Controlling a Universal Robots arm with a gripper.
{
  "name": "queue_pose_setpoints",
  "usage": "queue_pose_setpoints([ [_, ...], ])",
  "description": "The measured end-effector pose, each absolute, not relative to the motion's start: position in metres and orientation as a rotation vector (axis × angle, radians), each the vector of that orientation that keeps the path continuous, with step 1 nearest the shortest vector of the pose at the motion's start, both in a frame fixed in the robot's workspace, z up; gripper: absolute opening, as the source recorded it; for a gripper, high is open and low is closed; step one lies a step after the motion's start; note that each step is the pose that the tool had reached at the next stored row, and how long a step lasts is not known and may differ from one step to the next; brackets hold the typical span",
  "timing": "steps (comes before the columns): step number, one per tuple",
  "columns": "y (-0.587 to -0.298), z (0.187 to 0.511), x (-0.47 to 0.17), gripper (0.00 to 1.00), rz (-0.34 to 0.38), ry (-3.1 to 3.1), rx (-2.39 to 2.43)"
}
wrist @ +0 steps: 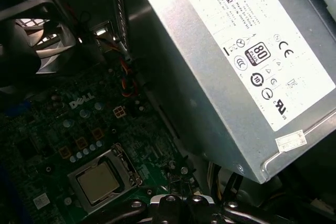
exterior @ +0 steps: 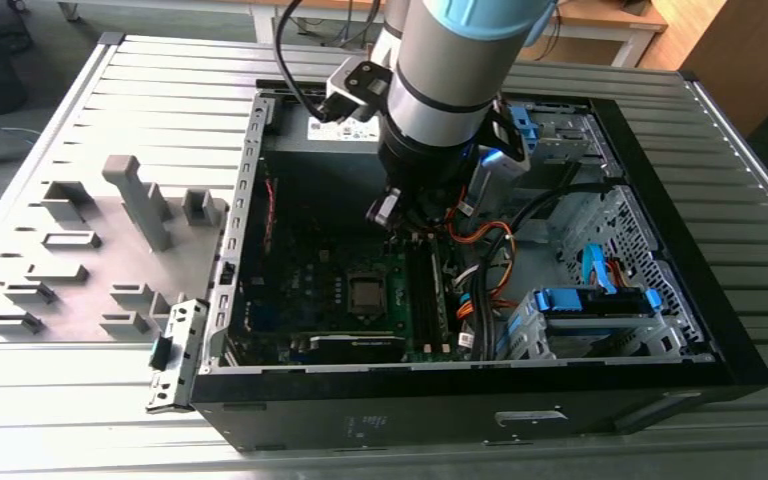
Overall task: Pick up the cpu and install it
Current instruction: 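Install the first cpu locking lever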
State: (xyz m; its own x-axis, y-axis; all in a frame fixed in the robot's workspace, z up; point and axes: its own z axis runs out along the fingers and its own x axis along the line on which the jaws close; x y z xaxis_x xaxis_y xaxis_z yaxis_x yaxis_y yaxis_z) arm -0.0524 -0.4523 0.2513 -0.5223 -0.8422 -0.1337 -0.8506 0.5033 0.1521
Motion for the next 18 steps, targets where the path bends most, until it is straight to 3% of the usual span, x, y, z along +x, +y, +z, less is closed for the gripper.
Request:
queue_pose_setpoints([
  [18, -0.4478, 0.2452, -0.0523, 0.11, 0.310, 2.678, -1.532],
])
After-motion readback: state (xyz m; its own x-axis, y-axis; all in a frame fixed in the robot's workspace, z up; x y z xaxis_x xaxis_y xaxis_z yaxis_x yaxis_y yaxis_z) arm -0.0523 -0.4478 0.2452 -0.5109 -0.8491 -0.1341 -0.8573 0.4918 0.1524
